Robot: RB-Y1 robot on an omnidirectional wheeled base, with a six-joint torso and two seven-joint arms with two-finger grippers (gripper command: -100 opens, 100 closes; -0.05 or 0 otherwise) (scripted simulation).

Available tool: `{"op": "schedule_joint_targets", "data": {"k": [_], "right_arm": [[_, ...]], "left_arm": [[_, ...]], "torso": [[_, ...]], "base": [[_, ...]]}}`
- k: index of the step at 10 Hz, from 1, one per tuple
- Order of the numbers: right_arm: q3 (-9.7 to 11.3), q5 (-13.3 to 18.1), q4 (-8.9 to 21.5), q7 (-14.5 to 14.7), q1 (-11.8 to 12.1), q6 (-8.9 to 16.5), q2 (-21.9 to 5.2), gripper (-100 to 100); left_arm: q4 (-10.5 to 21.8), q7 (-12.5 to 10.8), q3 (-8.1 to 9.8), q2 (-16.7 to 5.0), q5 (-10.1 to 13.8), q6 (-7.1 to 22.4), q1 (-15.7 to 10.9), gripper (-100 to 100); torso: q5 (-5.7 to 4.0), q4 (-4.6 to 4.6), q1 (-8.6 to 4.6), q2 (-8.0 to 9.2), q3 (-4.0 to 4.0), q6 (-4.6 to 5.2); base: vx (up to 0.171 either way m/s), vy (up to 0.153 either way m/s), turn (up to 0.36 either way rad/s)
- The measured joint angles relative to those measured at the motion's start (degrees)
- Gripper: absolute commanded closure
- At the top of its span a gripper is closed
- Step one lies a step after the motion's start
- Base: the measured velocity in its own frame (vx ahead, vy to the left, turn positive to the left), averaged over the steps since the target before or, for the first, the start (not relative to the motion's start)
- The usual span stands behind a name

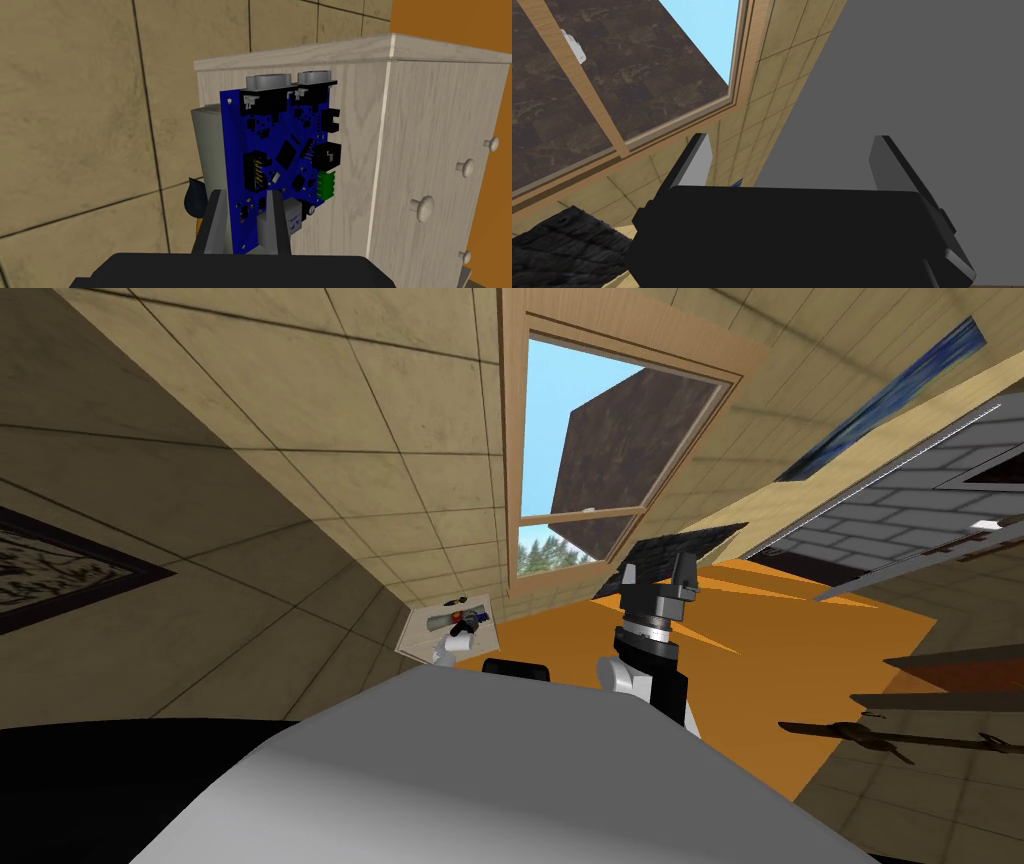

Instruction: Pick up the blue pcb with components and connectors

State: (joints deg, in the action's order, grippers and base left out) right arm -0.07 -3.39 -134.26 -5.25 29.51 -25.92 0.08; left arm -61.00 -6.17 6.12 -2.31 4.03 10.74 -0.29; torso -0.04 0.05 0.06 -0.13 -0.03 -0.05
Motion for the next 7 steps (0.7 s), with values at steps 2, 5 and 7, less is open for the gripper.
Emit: {"op": "schedule_joint_targets", "data": {"k": [2,5,7], "right_arm": [[0.0,0.0,0.0,0.0,0.0,0.0,0.0,0],[0.0,0.0,0.0,0.0,0.0,0.0,0.0,0],[0.0,0.0,0.0,0.0,0.0,0.0,0.0,0]], "left_arm": [[-1.8,0.3,-0.66,0.7,-0.4,0.4,1.3,100],[-7.6,1.1,-2.41,2.4,-1.2,2.9,5.3,100],[-9.2,1.2,-2.87,2.6,-1.2,3.3,6.1,0]], "torso": [[0.00,0.01,-0.02,0.06,0.03,0.00],[0.01,-0.02,-0.02,-0.02,-0.02,-0.03],[0.00,0.02,-0.04,0.08,0.04,-0.01]], "base": [[0.022,0.014,0.062],[0.044,0.014,0.087],[0.006,0.001,0.002]]}}
